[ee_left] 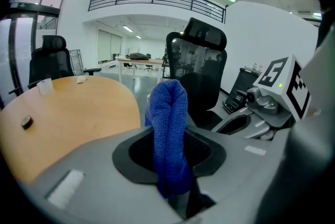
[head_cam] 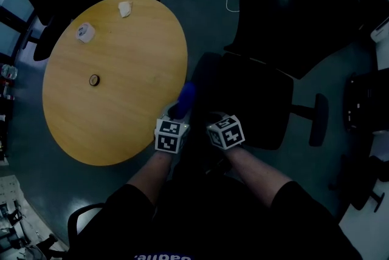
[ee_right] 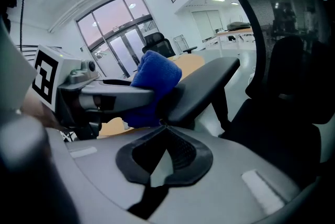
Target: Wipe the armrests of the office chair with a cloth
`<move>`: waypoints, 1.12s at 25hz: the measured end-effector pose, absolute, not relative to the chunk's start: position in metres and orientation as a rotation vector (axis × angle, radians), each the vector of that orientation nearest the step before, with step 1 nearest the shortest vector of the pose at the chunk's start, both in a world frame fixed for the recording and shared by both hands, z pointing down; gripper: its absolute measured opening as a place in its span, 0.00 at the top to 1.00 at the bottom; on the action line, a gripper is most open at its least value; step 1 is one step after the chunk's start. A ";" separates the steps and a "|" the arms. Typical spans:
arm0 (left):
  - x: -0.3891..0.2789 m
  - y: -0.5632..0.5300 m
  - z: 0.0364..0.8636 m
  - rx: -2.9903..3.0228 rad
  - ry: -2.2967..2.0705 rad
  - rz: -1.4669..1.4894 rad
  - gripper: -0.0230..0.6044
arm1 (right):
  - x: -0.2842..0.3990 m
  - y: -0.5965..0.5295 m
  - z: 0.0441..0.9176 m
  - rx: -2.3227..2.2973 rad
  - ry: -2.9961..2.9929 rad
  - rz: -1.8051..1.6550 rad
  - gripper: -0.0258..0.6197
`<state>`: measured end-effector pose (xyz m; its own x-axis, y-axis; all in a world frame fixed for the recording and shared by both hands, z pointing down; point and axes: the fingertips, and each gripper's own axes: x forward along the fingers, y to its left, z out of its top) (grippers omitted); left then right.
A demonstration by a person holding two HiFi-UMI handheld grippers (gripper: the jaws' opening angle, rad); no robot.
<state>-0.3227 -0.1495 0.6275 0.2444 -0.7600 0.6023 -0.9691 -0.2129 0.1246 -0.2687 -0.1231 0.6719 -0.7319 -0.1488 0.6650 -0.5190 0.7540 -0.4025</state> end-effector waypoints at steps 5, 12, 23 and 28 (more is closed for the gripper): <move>-0.301 -0.126 0.627 2.040 -1.557 0.573 0.78 | -0.262 -0.117 0.680 0.477 -2.336 0.782 0.96; -0.258 -0.105 0.630 2.113 -1.399 0.559 0.77 | -0.256 -0.111 0.683 0.477 -2.348 0.815 0.96; -0.247 -0.187 0.560 2.548 -1.219 0.868 0.77 | -0.228 -0.063 0.681 0.463 -2.339 0.865 0.96; -0.262 -0.267 0.556 2.676 -1.115 1.143 0.77 | -0.252 -0.070 0.677 0.440 -2.370 0.856 0.96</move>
